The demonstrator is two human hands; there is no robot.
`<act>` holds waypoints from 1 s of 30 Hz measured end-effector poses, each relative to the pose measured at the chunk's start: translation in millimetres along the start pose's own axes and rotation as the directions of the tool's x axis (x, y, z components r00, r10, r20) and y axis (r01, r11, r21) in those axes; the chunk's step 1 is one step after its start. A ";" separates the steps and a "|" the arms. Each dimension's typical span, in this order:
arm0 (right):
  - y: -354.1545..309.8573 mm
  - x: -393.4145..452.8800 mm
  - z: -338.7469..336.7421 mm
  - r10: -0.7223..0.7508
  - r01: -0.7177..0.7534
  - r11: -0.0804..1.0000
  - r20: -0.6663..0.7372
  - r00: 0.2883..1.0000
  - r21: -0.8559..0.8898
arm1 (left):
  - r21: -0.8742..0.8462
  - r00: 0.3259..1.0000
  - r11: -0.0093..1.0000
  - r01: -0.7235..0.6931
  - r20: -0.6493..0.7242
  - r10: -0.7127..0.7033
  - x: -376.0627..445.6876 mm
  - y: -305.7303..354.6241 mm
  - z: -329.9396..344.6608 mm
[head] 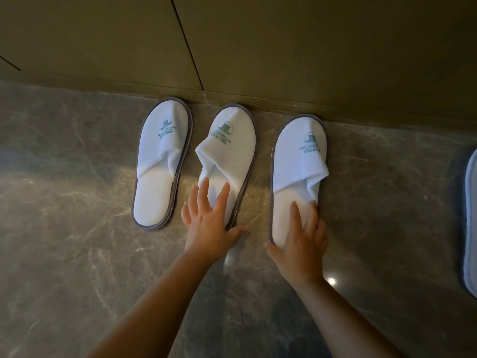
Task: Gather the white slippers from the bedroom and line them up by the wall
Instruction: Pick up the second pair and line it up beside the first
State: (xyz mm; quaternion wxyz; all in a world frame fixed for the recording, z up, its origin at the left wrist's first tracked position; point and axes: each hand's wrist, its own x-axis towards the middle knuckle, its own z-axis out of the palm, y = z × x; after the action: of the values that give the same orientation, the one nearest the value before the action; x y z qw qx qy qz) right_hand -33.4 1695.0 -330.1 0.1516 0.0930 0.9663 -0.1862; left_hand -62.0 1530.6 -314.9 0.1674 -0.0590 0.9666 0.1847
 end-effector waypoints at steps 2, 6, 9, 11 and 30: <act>1.3 -0.6 -4.4 -0.032 0.032 0.999 0.001 0.999 -0.001 | -0.010 0.998 0.998 -0.057 -0.025 0.057 -2.4 11.0 -2.0; 21.0 -5.0 -26.5 -0.012 0.023 0.992 -0.091 0.996 0.123 | -0.031 0.979 0.979 -0.202 0.002 0.202 -10.1 45.5 5.1; 65.4 -9.0 -47.3 0.093 -0.071 0.989 -0.168 0.981 0.132 | -0.014 0.950 0.959 -0.282 0.133 0.281 -12.2 72.3 20.9; 103.0 -10.8 -60.5 0.195 -0.180 0.978 -0.156 0.968 0.107 | -0.004 0.932 0.954 -0.300 0.213 0.294 -12.4 84.9 32.9; 237.2 -18.3 -97.8 0.525 -0.432 0.832 -0.242 0.816 0.349 | 0.160 0.964 0.966 -0.203 0.204 0.169 -20.4 124.4 57.3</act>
State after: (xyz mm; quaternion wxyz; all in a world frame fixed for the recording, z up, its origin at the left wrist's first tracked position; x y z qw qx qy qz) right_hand 14.5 1947.4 -316.3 0.0168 0.3853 0.8861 -0.2571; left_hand -47.5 1668.3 -316.1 0.2448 0.0656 0.9603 0.1164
